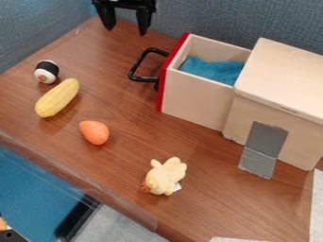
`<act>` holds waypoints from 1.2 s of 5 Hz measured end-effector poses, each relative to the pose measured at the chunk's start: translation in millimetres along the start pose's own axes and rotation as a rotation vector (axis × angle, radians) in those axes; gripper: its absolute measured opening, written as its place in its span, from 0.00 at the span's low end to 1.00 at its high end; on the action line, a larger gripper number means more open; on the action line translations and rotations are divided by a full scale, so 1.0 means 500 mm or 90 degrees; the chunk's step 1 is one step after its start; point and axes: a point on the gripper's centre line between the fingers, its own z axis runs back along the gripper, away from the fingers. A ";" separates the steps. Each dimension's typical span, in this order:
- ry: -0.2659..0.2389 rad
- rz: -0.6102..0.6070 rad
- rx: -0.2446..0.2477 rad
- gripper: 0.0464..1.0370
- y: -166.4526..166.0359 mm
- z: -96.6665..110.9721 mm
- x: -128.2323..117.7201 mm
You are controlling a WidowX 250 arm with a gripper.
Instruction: Put the black and white object in the drawer
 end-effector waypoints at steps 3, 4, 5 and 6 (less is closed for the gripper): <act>0.039 0.063 0.066 0.96 0.120 -0.048 -0.059; 0.033 0.105 0.098 0.96 0.190 -0.040 -0.073; 0.059 0.128 0.125 0.96 0.235 -0.055 -0.094; 0.080 0.118 0.157 0.96 0.256 -0.072 -0.108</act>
